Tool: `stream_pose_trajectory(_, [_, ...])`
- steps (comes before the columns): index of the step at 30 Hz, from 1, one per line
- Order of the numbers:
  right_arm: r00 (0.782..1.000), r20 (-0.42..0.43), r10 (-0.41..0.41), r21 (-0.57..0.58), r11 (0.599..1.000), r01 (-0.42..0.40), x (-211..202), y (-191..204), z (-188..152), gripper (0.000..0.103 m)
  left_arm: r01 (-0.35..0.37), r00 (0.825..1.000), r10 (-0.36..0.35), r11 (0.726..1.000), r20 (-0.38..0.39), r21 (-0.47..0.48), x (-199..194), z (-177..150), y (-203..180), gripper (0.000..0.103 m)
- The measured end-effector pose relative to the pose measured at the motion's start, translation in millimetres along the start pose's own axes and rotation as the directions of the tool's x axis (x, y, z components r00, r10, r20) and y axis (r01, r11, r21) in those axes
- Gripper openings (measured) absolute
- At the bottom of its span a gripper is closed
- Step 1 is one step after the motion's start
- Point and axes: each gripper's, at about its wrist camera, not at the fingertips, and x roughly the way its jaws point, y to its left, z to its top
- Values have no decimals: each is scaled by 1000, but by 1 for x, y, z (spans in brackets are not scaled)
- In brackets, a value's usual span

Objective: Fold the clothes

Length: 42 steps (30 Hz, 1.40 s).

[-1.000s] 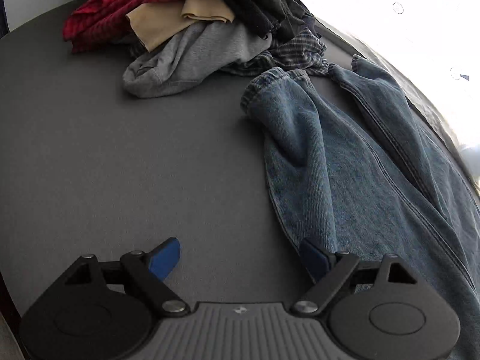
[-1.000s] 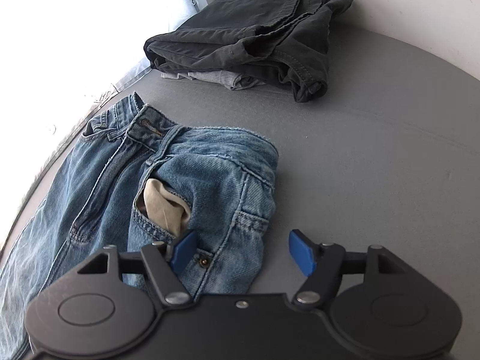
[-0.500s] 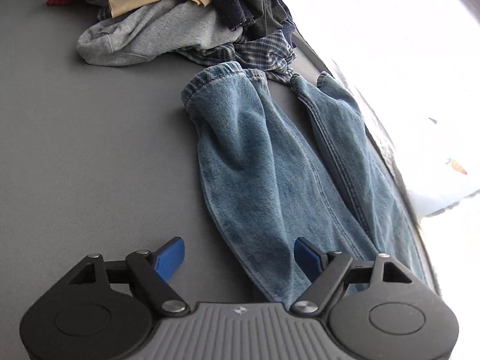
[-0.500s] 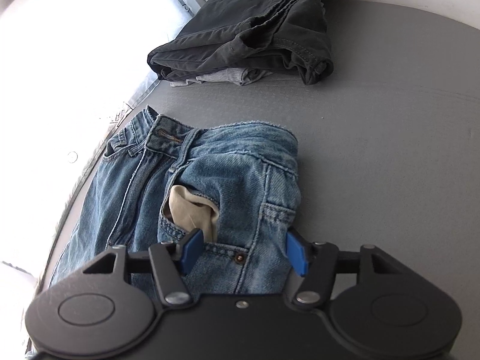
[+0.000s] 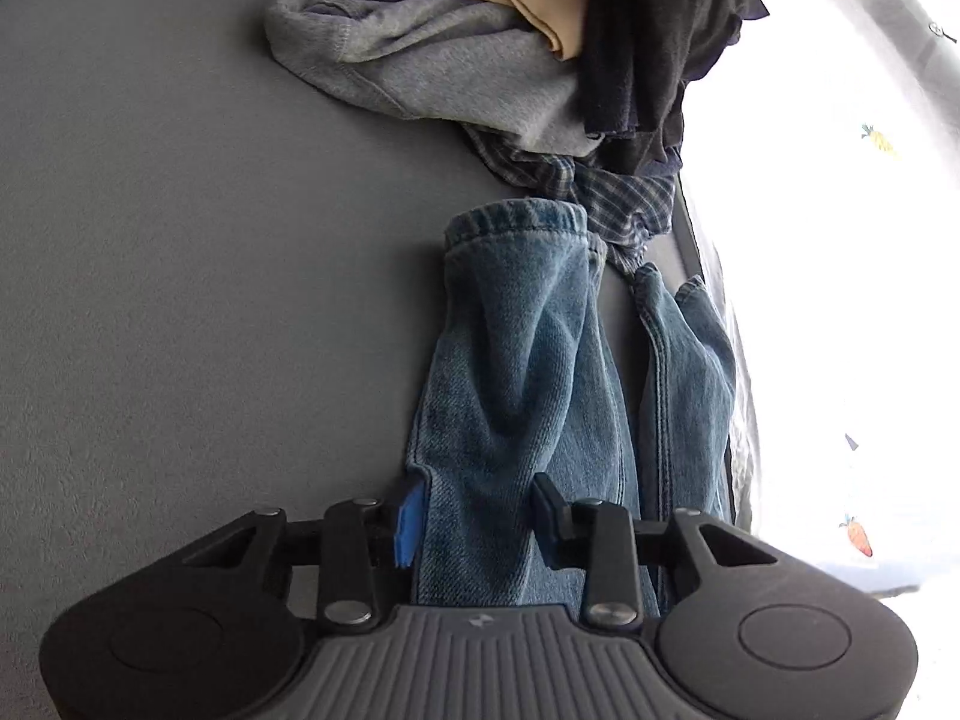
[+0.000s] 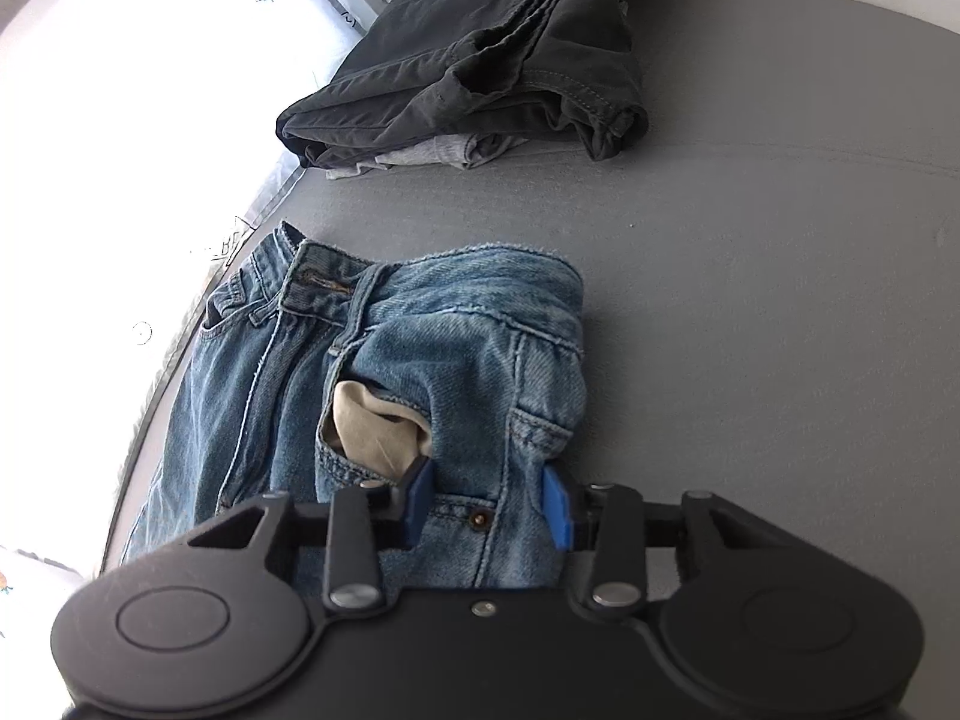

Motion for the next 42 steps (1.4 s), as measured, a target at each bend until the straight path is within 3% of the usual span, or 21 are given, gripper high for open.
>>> stream_pose_trajectory(4, [1000, -11, 11, 22, 1000, -11, 1, -4, 2, 37, -42, 999, 40, 993, 20, 107, -2, 2, -7, 32])
stream_pose_trajectory(7, [1000, -14, 5, 22, 1000, -4, 1, -1, 3, 43, -64, 997, 59, 984, 39, 164, -3, 1, -11, 32])
stream_pose_trajectory(19, [999, -20, 28, 75, 997, -26, 4, -3, 5, 55, -3, 992, -20, 984, 126, 177, -26, 9, 3, 35])
stream_pose_trajectory(22, [1000, -19, 18, 54, 998, -17, 5, 1, 5, 56, -66, 985, 35, 981, 167, 182, -28, 19, 6, 38])
stream_pose_trajectory(26, [1000, -17, -26, -5, 1000, 25, 7, 12, 4, 58, -163, 980, 120, 940, 155, 299, -8, 23, -3, 38])
stream_pose_trajectory(31, [996, -9, -84, -74, 994, 83, 10, 24, 2, 59, -197, 978, 146, 878, 146, 437, 14, 13, -27, 38])
stream_pose_trajectory(32, [995, -6, -97, -89, 991, 96, 10, 26, 1, 57, -227, 972, 169, 854, 163, 468, 17, 9, -33, 36])
stream_pose_trajectory(34, [987, 16, -157, -140, 978, 158, 11, 31, -1, 35, -285, 957, 211, 806, 197, 519, 23, 3, -43, 32])
stream_pose_trajectory(35, [985, 27, -172, -153, 973, 174, 10, 32, -1, 19, -310, 950, 231, 792, 212, 527, 24, 1, -45, 20])
stream_pose_trajectory(36, [982, 39, -186, -167, 967, 190, 10, 33, -2, 13, -322, 946, 242, 787, 218, 526, 25, 0, -46, 14])
stream_pose_trajectory(38, [980, 61, -192, -175, 964, 199, 5, 32, -2, 11, -329, 943, 249, 795, 222, 510, 22, 1, -47, 10])
stream_pose_trajectory(42, [971, 138, -194, -203, 954, 219, -16, 32, -2, 9, -382, 919, 266, 786, 291, 486, -1, 0, -53, 9])
